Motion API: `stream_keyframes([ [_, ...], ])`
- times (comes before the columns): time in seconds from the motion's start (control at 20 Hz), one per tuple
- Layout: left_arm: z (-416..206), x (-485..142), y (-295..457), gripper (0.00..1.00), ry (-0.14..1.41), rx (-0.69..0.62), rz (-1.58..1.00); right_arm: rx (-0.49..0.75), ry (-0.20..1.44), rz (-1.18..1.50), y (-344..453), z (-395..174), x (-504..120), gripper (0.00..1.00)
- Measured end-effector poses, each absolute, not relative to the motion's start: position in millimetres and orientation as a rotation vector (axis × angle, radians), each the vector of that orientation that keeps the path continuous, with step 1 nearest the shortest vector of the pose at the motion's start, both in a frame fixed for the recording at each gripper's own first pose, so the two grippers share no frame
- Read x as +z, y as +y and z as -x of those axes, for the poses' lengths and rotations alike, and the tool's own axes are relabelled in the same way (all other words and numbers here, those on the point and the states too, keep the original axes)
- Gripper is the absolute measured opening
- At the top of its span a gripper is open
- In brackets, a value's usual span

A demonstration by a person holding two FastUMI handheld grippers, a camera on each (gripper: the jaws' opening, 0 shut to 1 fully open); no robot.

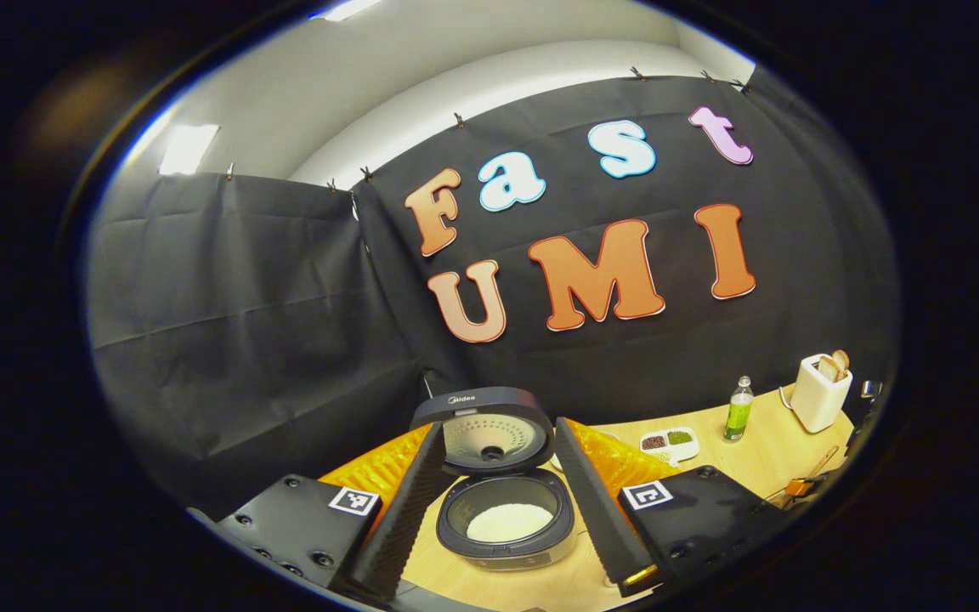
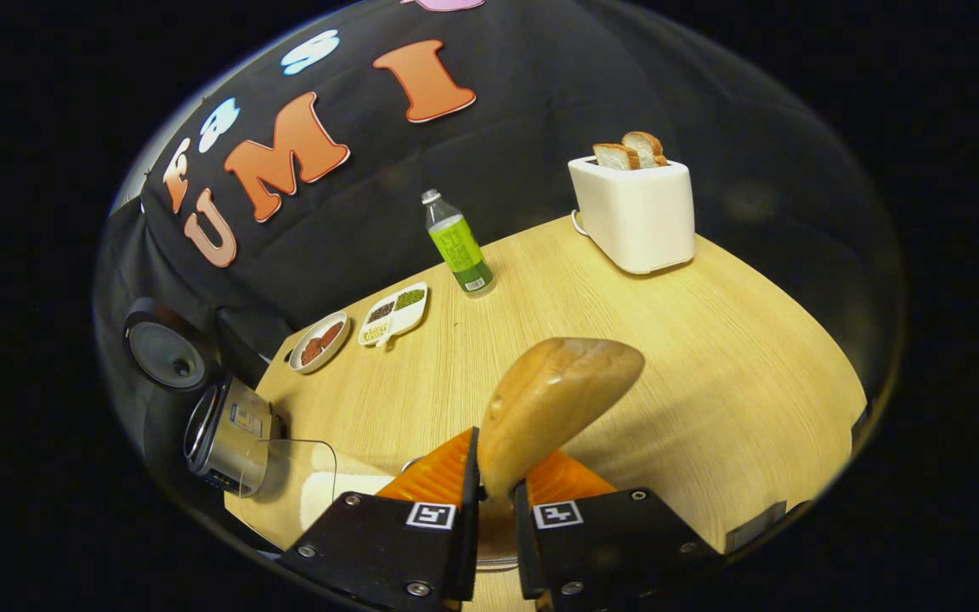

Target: Close the left gripper, press the button to open the rice cooker; take a wooden spoon from the chopstick holder with the right hand, scoop a spoonful of rice and pour it into the rice cooker, then put the wooden spoon back into the chopstick holder.

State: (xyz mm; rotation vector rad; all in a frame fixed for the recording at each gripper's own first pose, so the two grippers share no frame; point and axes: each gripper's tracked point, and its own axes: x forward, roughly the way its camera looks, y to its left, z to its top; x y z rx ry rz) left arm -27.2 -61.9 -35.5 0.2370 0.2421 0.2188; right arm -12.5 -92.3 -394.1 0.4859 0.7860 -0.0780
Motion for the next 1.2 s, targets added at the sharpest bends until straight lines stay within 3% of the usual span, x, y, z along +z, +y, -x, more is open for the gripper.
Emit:
stream_keyframes([
  [0.1, 26.8, -37.7, -62.8, 0.89, 0.235, 0.203, -0.234, -0.104, 0.779, -0.490, -93.3, 16.0, -394.4, 0.14],
  [0.15, 24.5, -39.3, -62.1, 0.80, 0.231, 0.191, -0.228, -0.126, 0.771, -0.490, -95.2, 17.1, -393.1, 0.14],
  [0.2, 21.9, -41.8, -60.3, 0.89, 0.227, 0.180, -0.218, -0.150, 0.762, -0.500, -98.0, 19.4, -391.6, 0.14],
  [0.35, 11.9, -50.3, -55.9, 0.88, 0.224, 0.124, -0.202, -0.221, 0.728, -0.549, -101.2, 25.3, -379.8, 0.11],
  [0.4, 8.0, -52.1, -52.7, 0.93, 0.218, 0.103, -0.205, -0.241, 0.710, -0.561, -100.8, 23.3, -371.8, 0.11],
  [0.45, 2.5, -53.5, -50.0, 0.88, 0.215, 0.082, -0.204, -0.262, 0.697, -0.550, -101.4, 24.6, -365.2, 0.10],
  [0.9, -24.5, -74.4, 0.8, 0.89, 0.213, 0.022, -0.120, -0.288, 0.517, -0.404, -82.3, 24.8, -257.9, 0.09],
  [0.95, -26.7, -77.3, 6.9, 0.97, 0.216, 0.022, -0.110, -0.271, 0.501, -0.397, -72.8, 23.2, -248.6, 0.10],
  [1.0, -28.3, -79.7, 12.0, 0.97, 0.217, 0.022, -0.100, -0.253, 0.492, -0.400, -62.7, 21.1, -240.5, 0.10],
  [1.05, -30.1, -82.0, 17.3, 0.89, 0.219, 0.021, -0.090, -0.234, 0.488, -0.411, -50.2, 20.0, -234.9, 0.10],
  [1.15, -31.5, -85.9, 27.8, 0.89, 0.223, 0.024, -0.079, -0.185, 0.505, -0.417, -21.0, 17.5, -235.0, 0.10],
  [1.2, -32.5, -88.2, 32.0, 0.80, 0.224, 0.025, -0.077, -0.164, 0.507, -0.403, -8.7, 15.1, -236.4, 0.10],
])
